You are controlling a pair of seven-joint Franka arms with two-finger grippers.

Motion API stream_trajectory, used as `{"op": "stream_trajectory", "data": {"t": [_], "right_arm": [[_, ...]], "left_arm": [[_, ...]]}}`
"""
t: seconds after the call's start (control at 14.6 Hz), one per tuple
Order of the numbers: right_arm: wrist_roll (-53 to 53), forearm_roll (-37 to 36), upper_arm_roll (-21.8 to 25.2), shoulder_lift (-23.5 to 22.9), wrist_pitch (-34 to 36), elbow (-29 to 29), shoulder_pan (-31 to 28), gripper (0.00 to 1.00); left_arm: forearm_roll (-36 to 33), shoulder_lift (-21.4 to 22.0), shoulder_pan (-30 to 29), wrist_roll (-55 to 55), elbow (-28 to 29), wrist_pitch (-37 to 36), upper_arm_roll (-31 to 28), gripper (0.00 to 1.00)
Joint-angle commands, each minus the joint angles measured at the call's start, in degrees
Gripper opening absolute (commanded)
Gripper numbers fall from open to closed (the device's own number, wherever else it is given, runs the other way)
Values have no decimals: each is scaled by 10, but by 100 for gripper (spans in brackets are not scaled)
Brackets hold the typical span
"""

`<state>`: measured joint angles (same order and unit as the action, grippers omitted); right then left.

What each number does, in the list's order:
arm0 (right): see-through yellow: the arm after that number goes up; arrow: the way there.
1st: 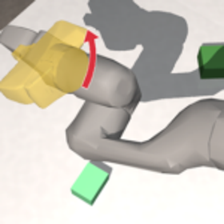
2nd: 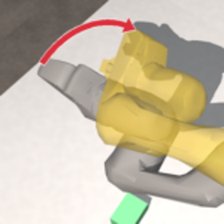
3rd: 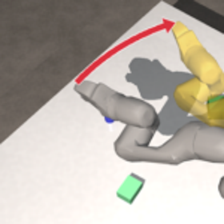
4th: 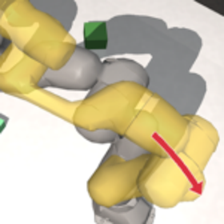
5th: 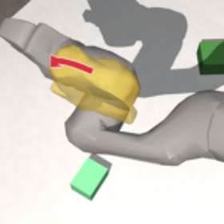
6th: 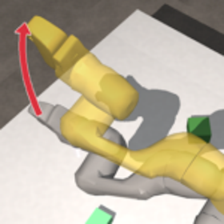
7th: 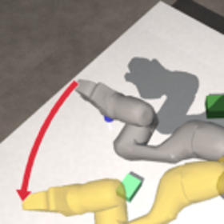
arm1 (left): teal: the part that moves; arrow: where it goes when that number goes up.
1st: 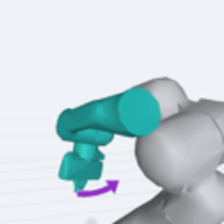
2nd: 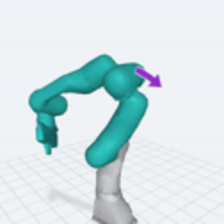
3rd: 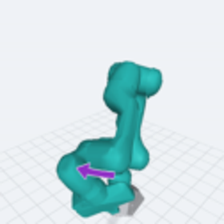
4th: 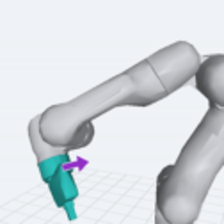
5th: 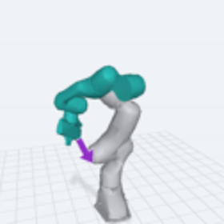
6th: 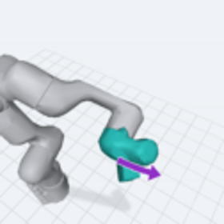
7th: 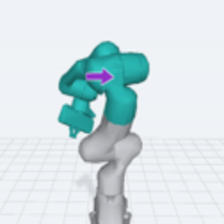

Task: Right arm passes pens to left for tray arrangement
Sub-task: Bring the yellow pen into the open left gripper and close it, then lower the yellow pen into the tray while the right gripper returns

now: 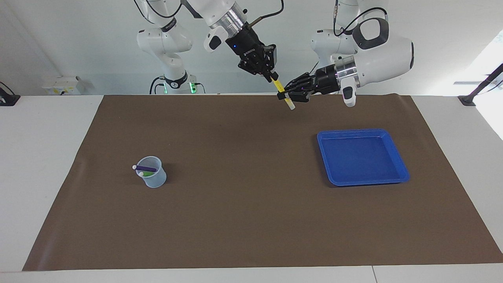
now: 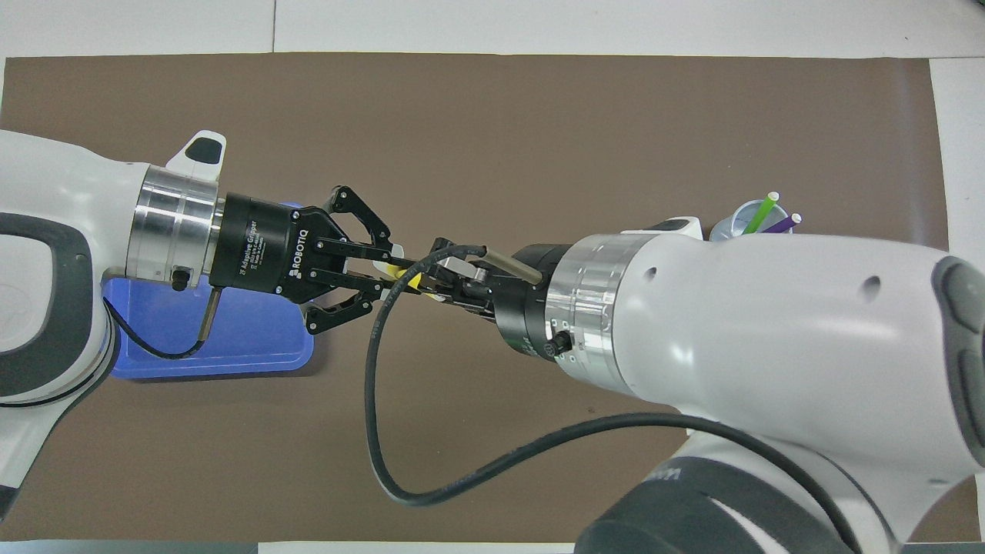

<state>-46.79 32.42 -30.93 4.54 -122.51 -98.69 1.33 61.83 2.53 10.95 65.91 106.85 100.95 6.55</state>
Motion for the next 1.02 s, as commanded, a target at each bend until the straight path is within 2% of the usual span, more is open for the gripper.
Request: {"op": "stream_trajectory", "data": {"t": [0.0, 0.27, 0.48, 0.68, 0.96], "right_arm": [[-1, -19, -5, -7, 6, 7, -4, 100], [29, -64, 9, -6, 11, -6, -9, 100], [100, -81, 60, -1, 45, -19, -10, 100], [234, -116, 120, 3, 103, -23, -10, 100], [347, -207, 187, 13, 114, -65, -10, 100]], "left_arm": [[11, 20, 0, -7, 20, -4, -5, 0], [10, 20, -1, -8, 20, -1, -6, 0], [-1, 20, -11, -67, 23, -4, -7, 0], [-71, 20, -19, -163, 24, -8, -7, 0], [-219, 13, -27, -285, 19, -1, -8, 0]]}}
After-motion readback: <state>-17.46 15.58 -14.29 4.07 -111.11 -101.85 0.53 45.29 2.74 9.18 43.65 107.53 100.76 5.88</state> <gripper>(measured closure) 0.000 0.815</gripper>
